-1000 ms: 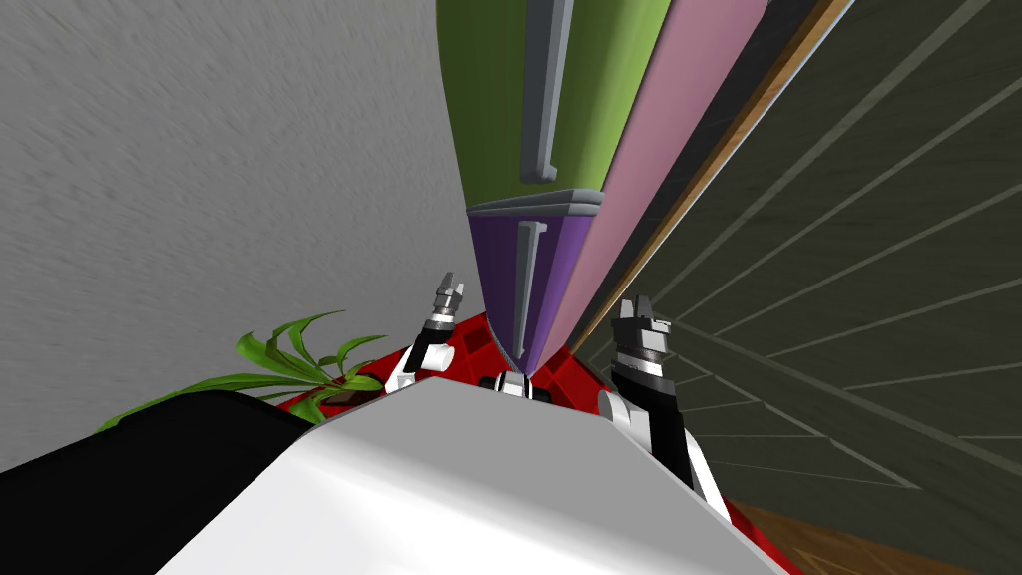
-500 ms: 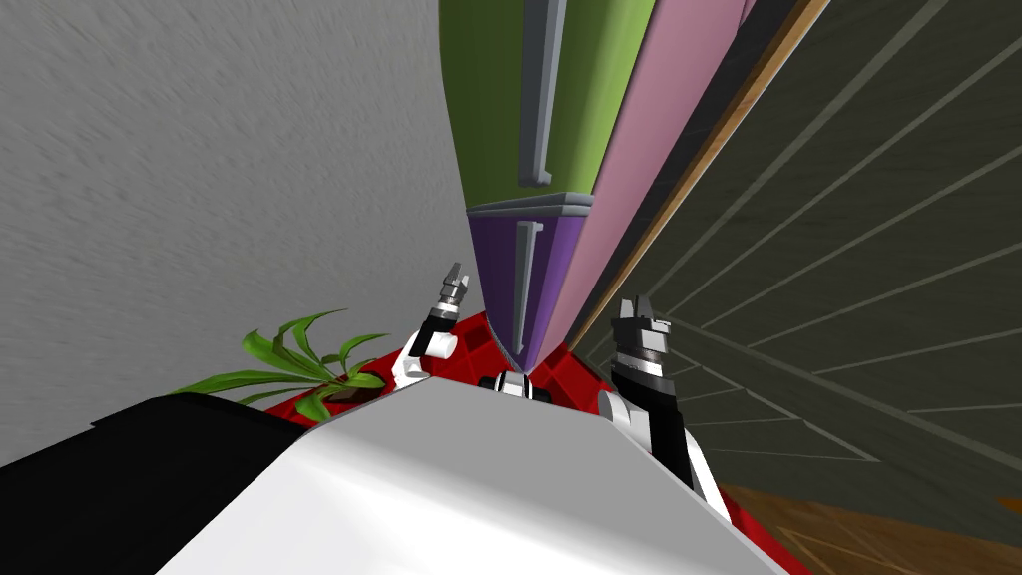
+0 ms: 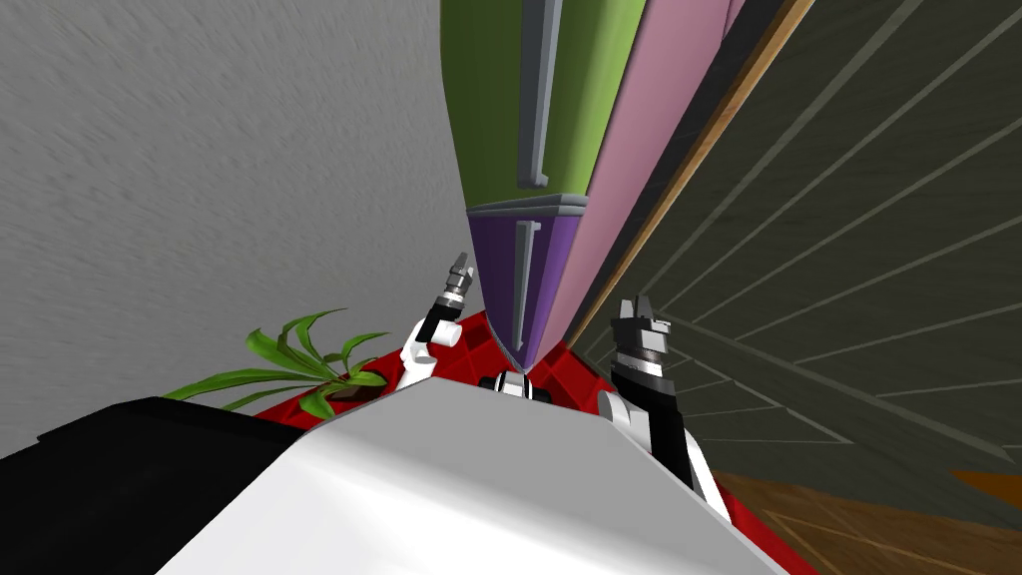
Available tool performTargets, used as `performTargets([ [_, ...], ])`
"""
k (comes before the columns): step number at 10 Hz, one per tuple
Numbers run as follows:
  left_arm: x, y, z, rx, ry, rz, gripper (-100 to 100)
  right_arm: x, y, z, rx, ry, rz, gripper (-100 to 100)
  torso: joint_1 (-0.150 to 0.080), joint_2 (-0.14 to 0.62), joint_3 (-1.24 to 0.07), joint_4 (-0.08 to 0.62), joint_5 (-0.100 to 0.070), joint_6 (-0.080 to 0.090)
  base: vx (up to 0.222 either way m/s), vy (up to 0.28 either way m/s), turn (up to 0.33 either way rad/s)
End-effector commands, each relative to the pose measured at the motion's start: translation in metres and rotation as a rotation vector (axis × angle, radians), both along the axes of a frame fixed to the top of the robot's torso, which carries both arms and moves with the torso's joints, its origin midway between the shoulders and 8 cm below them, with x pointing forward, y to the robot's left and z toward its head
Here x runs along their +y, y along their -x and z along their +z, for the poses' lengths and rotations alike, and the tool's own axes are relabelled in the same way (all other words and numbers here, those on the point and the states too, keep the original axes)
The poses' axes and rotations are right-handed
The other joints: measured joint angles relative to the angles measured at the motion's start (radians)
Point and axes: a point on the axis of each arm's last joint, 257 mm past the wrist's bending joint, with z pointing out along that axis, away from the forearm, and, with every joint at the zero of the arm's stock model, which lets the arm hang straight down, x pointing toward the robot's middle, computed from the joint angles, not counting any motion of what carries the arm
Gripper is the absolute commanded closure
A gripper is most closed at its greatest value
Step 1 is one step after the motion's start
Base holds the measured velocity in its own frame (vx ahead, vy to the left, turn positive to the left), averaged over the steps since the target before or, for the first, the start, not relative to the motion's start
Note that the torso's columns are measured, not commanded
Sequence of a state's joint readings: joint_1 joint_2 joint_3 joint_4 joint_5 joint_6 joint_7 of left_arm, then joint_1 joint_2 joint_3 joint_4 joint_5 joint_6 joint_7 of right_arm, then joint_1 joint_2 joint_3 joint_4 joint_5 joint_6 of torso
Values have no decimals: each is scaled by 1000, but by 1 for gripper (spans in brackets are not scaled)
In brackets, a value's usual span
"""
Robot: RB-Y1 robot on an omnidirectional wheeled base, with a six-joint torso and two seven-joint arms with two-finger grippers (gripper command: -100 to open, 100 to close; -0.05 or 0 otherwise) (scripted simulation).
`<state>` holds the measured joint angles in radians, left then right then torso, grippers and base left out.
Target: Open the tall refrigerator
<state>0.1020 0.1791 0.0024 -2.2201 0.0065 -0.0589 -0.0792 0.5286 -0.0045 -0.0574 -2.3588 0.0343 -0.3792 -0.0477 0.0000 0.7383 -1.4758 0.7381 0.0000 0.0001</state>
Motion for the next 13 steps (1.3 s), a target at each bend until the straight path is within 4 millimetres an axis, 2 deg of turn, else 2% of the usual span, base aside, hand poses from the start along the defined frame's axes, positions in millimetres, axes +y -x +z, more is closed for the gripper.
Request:
performTargets([
  [1, -11, -10, 18, -3, -21, -3, -100, 0, 0, 0, 0, 0, 0, 0, 0, 0, 0, 0, 0, 0, -45, -9, -27],
  [10, -47, -38, 81, -16, -90, -2, -100, 0, 0, 0, 0, 0, 0, 0, 0, -1, 0, 0, 0, 0, -48, -10, -19],
  [13, -55, -43, 96, -12, -103, -1, -100, 0, 0, 0, 0, 0, 0, 0, 0, 0, 0, 0, 0, 0, -35, -12, -10],
])
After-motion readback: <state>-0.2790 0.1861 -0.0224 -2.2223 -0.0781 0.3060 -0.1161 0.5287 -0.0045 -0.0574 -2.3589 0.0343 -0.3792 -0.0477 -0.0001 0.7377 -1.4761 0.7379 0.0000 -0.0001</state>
